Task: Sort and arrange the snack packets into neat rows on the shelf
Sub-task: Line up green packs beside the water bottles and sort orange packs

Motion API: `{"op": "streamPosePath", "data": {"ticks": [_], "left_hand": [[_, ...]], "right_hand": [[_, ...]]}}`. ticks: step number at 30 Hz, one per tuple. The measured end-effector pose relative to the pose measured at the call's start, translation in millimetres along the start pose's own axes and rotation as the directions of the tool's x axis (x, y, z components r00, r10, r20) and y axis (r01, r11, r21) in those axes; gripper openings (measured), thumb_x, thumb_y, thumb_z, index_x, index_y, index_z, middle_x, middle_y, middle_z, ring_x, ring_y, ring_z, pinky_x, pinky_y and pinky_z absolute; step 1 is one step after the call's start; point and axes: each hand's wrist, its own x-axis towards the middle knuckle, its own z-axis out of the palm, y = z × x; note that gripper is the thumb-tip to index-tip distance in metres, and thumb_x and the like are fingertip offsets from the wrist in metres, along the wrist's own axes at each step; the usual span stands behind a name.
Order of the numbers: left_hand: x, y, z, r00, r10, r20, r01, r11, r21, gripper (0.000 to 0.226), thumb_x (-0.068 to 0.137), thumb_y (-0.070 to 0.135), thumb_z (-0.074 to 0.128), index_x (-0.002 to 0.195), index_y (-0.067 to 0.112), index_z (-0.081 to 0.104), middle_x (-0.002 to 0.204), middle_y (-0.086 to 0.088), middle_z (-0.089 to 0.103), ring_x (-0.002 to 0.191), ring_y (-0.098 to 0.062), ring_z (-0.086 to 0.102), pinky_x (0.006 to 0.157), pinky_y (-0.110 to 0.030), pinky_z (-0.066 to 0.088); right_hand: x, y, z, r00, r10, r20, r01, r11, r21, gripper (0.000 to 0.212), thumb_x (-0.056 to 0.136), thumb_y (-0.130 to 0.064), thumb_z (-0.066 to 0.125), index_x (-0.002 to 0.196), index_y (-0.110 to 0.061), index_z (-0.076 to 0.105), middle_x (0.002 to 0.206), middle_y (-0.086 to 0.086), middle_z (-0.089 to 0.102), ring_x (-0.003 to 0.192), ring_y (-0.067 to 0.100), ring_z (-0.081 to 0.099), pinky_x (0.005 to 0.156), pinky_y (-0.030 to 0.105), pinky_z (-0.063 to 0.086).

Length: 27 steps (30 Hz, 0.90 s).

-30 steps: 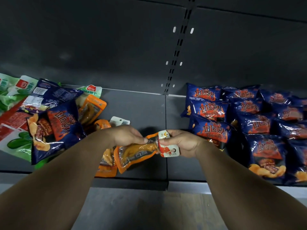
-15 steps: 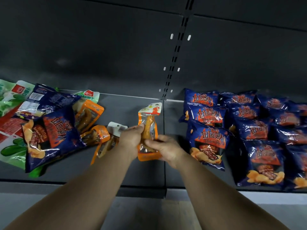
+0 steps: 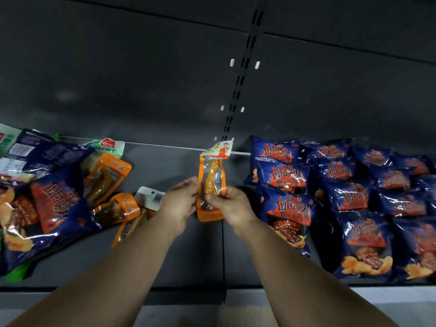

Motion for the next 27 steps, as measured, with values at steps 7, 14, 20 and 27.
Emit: {"op": "streamPosePath", "data": {"ticks": [7, 14, 20, 27], "left_hand": [[4, -5, 10, 0.998, -0.036, 0.052, 0.034, 0.998, 0.047, 0.019, 0.098, 0.02, 0.049, 0.109, 0.022, 0.064, 0.111, 0.004, 0.065, 0.103, -0.012, 0.056, 0.086, -0.031, 0.037], [4, -17, 20, 0.997, -0.034, 0.066, 0.039, 0.996, -0.081, 0.017, 0.095, 0.008, 0.052, 0.103, 0.004, 0.066, 0.109, -0.013, 0.067, 0.089, -0.017, 0.062, 0.09, -0.029, 0.05], [1, -25, 22, 0.996, -0.064, 0.064, 0.067, 0.997, -0.045, 0.015, 0.093, 0.014, 0.057, 0.1, 0.008, 0.069, 0.104, -0.011, 0.069, 0.099, -0.024, 0.062, 0.097, -0.04, 0.047], [-2, -28, 21, 0.994, -0.059, 0.088, 0.053, 0.996, 0.066, 0.015, 0.094, 0.021, 0.057, 0.1, 0.013, 0.069, 0.115, -0.01, 0.067, 0.109, -0.024, 0.061, 0.1, -0.035, 0.045]], "right_hand": [[38, -5, 1, 0.975, 0.082, -0.206, -0.097, 0.993, -0.063, 0.009, 0.084, -0.013, 0.07, 0.092, -0.007, 0.068, 0.095, 0.013, 0.071, 0.076, 0.019, 0.065, 0.072, 0.026, 0.053], [32, -8, 4, 0.954, -0.015, -0.301, -0.141, 0.861, -0.489, 0.052, 0.087, -0.021, 0.064, 0.133, -0.009, 0.042, 0.13, 0.014, 0.051, 0.119, 0.031, 0.052, 0.093, 0.03, 0.044], [10, 6, 5, 0.974, -0.138, -0.181, -0.067, 0.587, -0.807, 0.058, 0.093, -0.022, 0.052, 0.146, -0.025, 0.027, 0.14, 0.011, 0.028, 0.127, 0.031, 0.037, 0.103, 0.037, 0.038], [15, 7, 2, 0.977, -0.14, -0.162, -0.08, 0.463, -0.883, 0.053, 0.095, -0.024, 0.049, 0.145, -0.027, 0.031, 0.144, 0.004, 0.034, 0.128, 0.028, 0.034, 0.099, 0.039, 0.038]]}}
